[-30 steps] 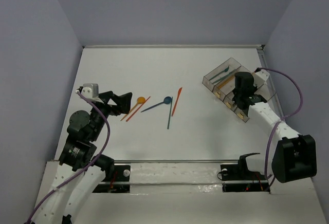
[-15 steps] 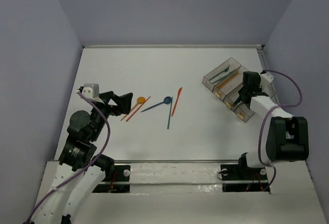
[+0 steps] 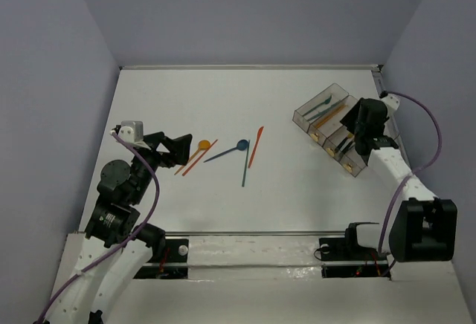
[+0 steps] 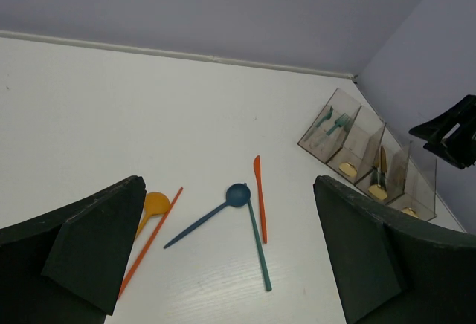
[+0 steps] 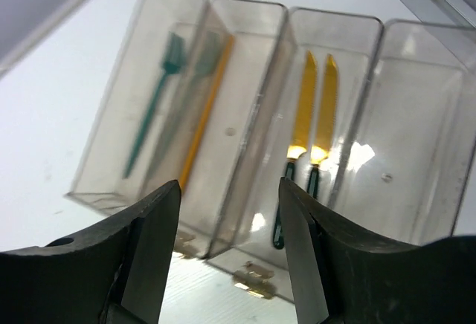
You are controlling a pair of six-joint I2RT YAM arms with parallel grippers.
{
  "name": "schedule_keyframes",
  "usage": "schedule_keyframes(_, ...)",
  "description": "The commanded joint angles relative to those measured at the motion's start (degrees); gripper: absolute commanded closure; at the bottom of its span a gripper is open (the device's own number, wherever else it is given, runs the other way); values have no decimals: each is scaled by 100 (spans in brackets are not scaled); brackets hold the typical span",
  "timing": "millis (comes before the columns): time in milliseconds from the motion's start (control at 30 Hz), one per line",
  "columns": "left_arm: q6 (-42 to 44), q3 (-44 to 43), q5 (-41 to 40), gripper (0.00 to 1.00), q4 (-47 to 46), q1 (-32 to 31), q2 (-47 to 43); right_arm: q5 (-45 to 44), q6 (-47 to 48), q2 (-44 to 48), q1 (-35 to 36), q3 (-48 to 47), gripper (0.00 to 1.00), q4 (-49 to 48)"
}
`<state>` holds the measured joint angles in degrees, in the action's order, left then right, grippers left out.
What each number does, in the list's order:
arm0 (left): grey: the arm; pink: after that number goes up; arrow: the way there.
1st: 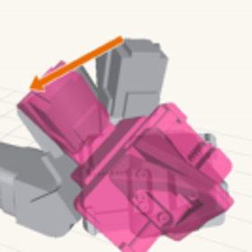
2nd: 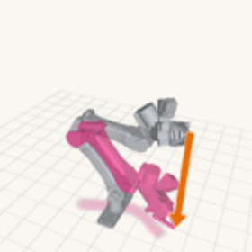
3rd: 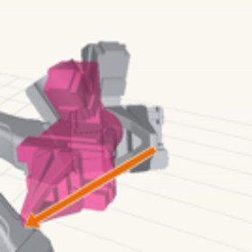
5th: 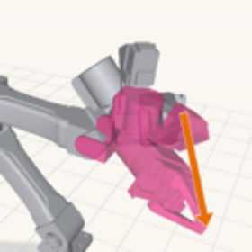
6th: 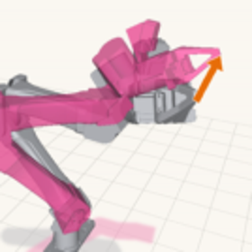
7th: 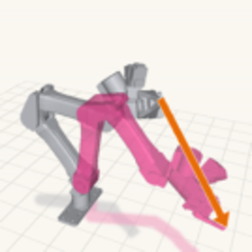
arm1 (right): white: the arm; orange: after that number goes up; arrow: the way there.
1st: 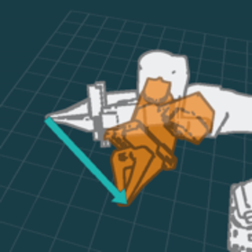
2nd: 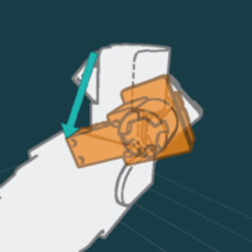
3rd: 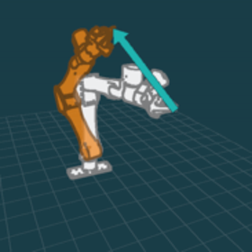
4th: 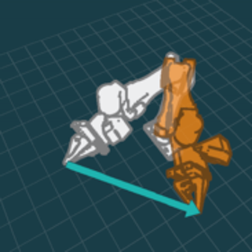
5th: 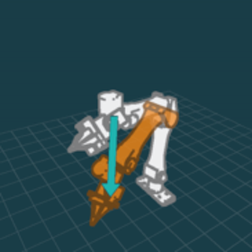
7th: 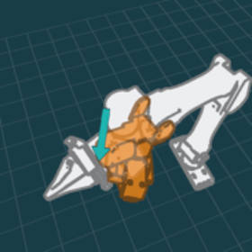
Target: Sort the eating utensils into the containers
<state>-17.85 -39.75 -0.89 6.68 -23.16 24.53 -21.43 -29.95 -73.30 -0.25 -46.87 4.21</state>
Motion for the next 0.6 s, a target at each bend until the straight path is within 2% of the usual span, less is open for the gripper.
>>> schedule_keyframes(0, 62, 46, 45, 1, -281, -22, 7, 815, 350, 518, 777, -112, 38, -481)
schedule_keyframes(100, 62, 37, 53, 1, -290, 31, 25, 851, 455, 352, 1674, -94, 38, -640)
schedule_keyframes(133, 62, 46, 45, 1, -290, 31, 25, 773, 386, 73, 2191, -129, 38, -632)
schedule_keyframes(267, 71, 46, 36, 1, -281, 31, 43, 256, 183, -788, 3273, -453, 38, -570)
schedule_keyframes(467, 62, 37, 27, 1, -272, 31, 43, -326, 139, -1976, 4189, -1349, 39, -175)
schedule_keyframes(567, 62, 37, 53, 1, -281, 31, 43, -555, 43, -2355, 4341, -1771, 39, 79)
